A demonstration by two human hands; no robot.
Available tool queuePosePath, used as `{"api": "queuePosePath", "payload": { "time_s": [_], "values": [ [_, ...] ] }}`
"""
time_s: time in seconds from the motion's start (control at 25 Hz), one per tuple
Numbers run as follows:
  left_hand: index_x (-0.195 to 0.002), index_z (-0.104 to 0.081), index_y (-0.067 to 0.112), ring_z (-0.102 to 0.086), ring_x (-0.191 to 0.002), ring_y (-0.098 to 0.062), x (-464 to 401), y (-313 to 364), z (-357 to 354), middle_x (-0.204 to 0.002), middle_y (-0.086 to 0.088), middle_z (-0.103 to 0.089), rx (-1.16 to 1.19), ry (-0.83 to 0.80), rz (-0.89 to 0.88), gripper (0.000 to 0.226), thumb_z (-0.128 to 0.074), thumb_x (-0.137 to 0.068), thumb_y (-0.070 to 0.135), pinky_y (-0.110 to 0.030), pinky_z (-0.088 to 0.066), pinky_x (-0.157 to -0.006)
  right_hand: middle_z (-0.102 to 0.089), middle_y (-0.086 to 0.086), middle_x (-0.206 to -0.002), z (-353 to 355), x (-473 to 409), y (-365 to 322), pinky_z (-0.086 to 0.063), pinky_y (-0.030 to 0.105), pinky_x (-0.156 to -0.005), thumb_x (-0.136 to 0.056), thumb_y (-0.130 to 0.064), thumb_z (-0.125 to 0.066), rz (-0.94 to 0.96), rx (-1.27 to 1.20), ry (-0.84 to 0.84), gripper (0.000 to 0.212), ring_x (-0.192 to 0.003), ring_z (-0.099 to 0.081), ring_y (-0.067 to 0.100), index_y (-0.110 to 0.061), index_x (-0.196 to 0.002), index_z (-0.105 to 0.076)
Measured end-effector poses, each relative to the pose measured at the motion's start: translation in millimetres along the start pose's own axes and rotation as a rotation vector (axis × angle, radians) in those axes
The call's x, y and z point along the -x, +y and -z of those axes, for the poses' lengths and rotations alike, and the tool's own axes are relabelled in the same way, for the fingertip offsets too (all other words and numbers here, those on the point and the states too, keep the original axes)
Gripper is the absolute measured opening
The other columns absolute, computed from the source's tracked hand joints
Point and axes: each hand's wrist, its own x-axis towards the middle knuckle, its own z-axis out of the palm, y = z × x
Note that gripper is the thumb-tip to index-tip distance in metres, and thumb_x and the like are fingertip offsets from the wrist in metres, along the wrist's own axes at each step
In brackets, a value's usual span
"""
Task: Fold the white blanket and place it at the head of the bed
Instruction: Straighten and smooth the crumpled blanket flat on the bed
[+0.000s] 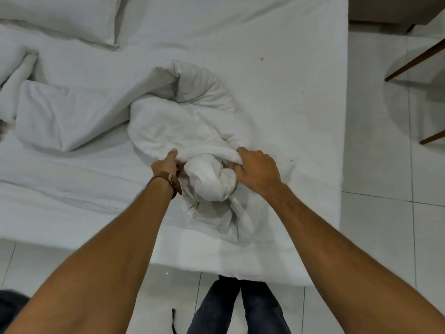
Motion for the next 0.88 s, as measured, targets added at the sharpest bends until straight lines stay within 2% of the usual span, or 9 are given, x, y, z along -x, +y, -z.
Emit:
{"api": "queuePosePath", "payload": {
  "time_s": [0.08,0.16,0.28,0.36,0.44,0.56,0.68,0.76,0.88],
  "values": [
    [-0.125,-0.063,0.005,-0.071,-0.087,-0.025,6.5,3.3,-5.0,-0.106,-0.01,-0.072,0.067,-0.017,-0.043,0.042,-0.073,-0.091,0.026,-0.039,-0.061,-0.086,-0.073,0.01,-0.089,-2.7,13.6,2.0,-0.041,0.036,-0.065,-0.102,-0.033,-0.057,-0.044,-0.04,-0.007,0.022,-0.076,-0.069,0.036,-0.012,-0.109,-0.059],
    [-0.118,-0.066,0.011,-0.068,-0.087,-0.024,16.1,11.1,-10.3,-0.11,-0.01,-0.072,0.108,-0.024,-0.061,0.033,-0.071,-0.087,0.023,-0.041,-0.061,-0.088,-0.075,0.007,-0.096,-2.8,25.5,-0.9,-0.046,0.038,-0.069,-0.103,-0.05,-0.056,-0.1,-0.139,-0.036,0.036,-0.085,-0.071,0.036,-0.016,-0.117,-0.058],
    [-0.108,-0.071,0.017,-0.073,-0.101,-0.029,20.2,21.2,-13.5,-0.12,-0.01,-0.074,0.178,-0.033,-0.061,0.031,-0.076,-0.079,0.027,-0.048,-0.061,-0.096,-0.074,0.004,-0.13,-3.6,40.4,-14.3,-0.054,0.043,-0.089,-0.09,-0.082,-0.057,-0.101,-0.353,-0.158,0.081,-0.111,-0.071,0.03,-0.03,-0.15,-0.042],
    [-0.118,-0.071,0.02,-0.074,-0.103,-0.029,13.7,23.6,-12.6,-0.118,-0.006,-0.075,0.224,-0.053,-0.045,0.042,-0.082,-0.079,0.031,-0.049,-0.062,-0.092,-0.061,0.003,-0.153,-8.9,44.0,-22.7,-0.054,0.048,-0.104,-0.077,-0.086,-0.067,-0.039,-0.357,-0.216,0.113,-0.13,-0.064,0.028,-0.034,-0.166,-0.02],
    [-0.128,-0.068,0.022,-0.076,-0.099,-0.03,4.5,23.0,-7.8,-0.116,-0.006,-0.076,0.244,-0.073,0.014,0.061,-0.089,-0.073,0.037,-0.051,-0.065,-0.084,-0.06,0.006,-0.154,-19.5,40.4,-28.6,-0.054,0.048,-0.104,-0.073,-0.078,-0.078,-0.007,-0.26,-0.226,0.127,-0.129,-0.065,0.03,-0.032,-0.17,-0.01],
    [-0.133,-0.065,0.017,-0.079,-0.096,-0.033,-14.0,15.1,0.0,-0.12,-0.012,-0.076,0.23,-0.106,0.113,0.089,-0.097,-0.053,0.041,-0.05,-0.066,-0.08,-0.075,0.01,-0.12,-31.3,27.4,-31.2,-0.057,0.041,-0.083,-0.084,-0.054,-0.079,0.031,-0.135,-0.164,0.105,-0.102,-0.073,0.033,-0.028,-0.167,-0.02],
    [-0.135,-0.063,0.017,-0.079,-0.097,-0.031,-28.1,10.7,2.2,-0.119,-0.01,-0.077,0.19,-0.077,0.083,0.1,-0.098,-0.046,0.046,-0.046,-0.065,-0.082,-0.076,0.009,-0.105,-24.5,24.8,-26.7,-0.053,0.037,-0.073,-0.086,-0.044,-0.075,0.037,-0.197,-0.17,0.08,-0.09,-0.073,0.034,-0.027,-0.156,-0.038],
    [-0.135,-0.062,0.017,-0.078,-0.097,-0.029,-10.0,18.4,-3.3,-0.118,-0.008,-0.076,0.219,-0.048,0.035,0.097,-0.097,-0.049,0.044,-0.046,-0.066,-0.08,-0.076,0.008,-0.102,-17.6,29.8,-16.4,-0.056,0.039,-0.075,-0.084,-0.041,-0.072,0.009,-0.298,-0.165,0.067,-0.087,-0.072,0.033,-0.027,-0.145,-0.048],
    [-0.123,-0.068,0.018,-0.077,-0.098,-0.025,26.4,30.9,-25.0,-0.116,-0.003,-0.077,0.315,-0.065,-0.065,0.068,-0.094,-0.062,0.036,-0.042,-0.066,-0.081,-0.076,0.004,-0.098,-7.5,48.7,3.4,-0.063,0.046,-0.079,-0.084,-0.04,-0.066,-0.042,-0.457,-0.159,0.048,-0.085,-0.072,0.031,-0.027,-0.129,-0.055]
  ]
}}
